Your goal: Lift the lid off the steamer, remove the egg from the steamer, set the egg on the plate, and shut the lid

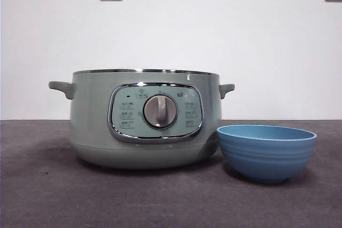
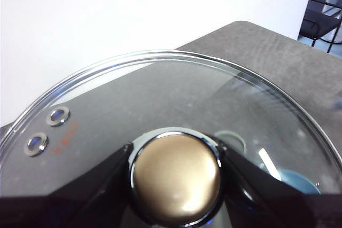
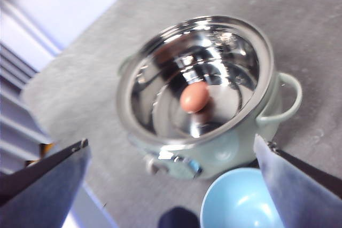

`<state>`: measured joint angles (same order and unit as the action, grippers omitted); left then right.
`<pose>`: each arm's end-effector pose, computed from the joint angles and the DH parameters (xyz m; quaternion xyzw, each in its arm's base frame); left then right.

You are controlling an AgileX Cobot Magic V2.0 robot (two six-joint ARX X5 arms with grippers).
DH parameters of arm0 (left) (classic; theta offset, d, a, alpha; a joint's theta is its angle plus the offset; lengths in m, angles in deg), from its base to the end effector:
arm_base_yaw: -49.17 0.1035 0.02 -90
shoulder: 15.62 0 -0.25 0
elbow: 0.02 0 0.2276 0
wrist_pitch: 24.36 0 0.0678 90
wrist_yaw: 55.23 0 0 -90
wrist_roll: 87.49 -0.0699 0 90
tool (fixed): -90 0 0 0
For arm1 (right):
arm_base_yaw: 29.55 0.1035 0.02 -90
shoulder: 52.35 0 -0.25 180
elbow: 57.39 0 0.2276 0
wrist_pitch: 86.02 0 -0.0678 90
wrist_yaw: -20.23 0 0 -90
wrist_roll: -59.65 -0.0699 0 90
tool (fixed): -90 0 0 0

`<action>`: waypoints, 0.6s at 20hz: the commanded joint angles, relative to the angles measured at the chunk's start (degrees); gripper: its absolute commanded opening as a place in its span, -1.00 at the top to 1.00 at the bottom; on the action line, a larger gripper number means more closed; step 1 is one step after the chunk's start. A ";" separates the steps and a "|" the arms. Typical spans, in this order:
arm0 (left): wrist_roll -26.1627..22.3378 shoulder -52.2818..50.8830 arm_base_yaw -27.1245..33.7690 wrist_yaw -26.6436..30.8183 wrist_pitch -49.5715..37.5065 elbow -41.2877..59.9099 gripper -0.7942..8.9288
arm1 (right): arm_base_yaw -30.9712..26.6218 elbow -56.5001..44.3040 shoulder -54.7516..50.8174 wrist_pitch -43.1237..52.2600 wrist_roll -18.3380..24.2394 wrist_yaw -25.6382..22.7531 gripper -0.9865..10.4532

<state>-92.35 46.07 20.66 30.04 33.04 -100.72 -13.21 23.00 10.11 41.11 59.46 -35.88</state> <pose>0.1807 -0.1047 0.4235 0.0730 0.1443 -0.2887 0.9437 0.2041 0.1004 0.3232 0.0472 0.2974 0.4044 0.8636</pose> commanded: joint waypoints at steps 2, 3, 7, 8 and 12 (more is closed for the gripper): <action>0.42 -7.39 0.11 4.20 5.01 -1.01 0.85 | 6.32 4.52 7.48 1.51 -3.74 -4.28 -0.16; 0.46 -9.03 0.11 5.79 6.75 -1.01 0.85 | 7.98 6.51 10.16 1.46 -3.78 -5.95 -0.16; 1.97 -16.61 0.11 9.79 14.12 -1.01 0.85 | 15.19 16.66 22.34 -0.52 -3.85 -14.91 -0.16; 2.38 -18.18 0.11 10.19 15.80 -1.01 0.85 | 16.31 19.65 25.59 -2.01 -3.69 -16.98 -0.16; 3.45 -22.93 0.11 10.86 20.79 -1.01 0.85 | 19.98 28.94 37.59 -5.03 -2.99 -22.18 -0.15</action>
<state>-89.46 23.18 20.66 40.66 56.51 -100.82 6.70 51.96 46.98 36.36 56.25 -57.91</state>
